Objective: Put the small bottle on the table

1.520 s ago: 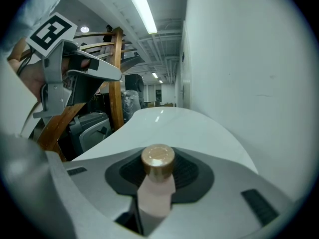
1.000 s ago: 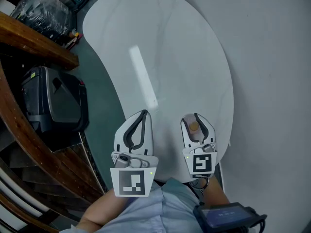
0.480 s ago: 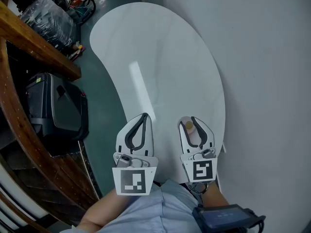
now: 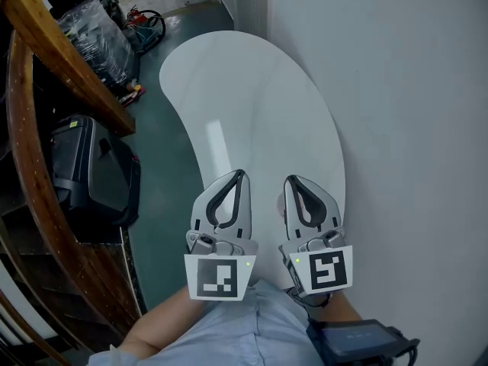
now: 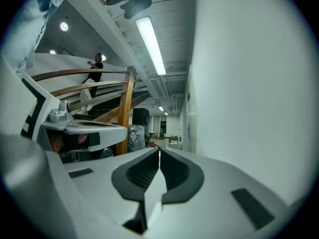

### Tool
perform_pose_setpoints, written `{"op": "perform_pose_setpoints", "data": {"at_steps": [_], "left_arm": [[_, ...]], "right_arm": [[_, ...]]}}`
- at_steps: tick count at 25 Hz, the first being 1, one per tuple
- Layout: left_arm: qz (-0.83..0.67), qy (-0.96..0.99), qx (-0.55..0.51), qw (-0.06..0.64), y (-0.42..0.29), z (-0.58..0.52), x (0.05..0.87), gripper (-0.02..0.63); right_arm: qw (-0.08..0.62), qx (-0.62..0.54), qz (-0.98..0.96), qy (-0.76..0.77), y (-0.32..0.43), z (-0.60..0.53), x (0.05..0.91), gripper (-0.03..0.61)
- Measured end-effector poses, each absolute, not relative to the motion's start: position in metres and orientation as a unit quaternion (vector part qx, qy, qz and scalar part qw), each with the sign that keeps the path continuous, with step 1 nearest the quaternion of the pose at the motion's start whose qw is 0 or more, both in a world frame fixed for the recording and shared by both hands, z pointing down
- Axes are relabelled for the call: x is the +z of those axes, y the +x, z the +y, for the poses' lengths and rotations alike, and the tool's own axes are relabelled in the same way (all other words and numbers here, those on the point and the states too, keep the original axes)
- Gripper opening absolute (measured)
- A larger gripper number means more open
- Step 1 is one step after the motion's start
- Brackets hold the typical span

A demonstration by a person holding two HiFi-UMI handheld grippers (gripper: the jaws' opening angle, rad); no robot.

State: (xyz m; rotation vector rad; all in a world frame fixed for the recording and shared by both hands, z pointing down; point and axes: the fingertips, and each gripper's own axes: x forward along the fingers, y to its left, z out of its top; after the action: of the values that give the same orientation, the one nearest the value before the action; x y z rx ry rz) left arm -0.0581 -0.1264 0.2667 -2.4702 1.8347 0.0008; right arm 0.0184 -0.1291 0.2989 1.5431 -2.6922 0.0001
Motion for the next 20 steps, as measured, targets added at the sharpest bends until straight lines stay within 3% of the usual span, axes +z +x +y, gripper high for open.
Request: {"op": "perform_pose_setpoints", "data": {"at_steps": [10,13,20], "left_arm": [[0.557,-0.811,-0.076,0.159,-0.046,-0.122,0.248,-0.002],[0.570,-0.809,-0.049,0.138,-0.050,-0.121,0.247,-0.002],[0.554,-0.811,-0.084,0.170,-0.048,-0.119,0.247,-0.002]], "right_arm": [[-0.010,-0.033,-0.864,0.503,0.021,-0.129,0.268,0.002],[-0.022,-0.036,-0.864,0.501,0.015,-0.126,0.265,0.000],[-0.040,-0.036,-0.862,0.503,0.014,-0.126,0.257,0.000]]}}
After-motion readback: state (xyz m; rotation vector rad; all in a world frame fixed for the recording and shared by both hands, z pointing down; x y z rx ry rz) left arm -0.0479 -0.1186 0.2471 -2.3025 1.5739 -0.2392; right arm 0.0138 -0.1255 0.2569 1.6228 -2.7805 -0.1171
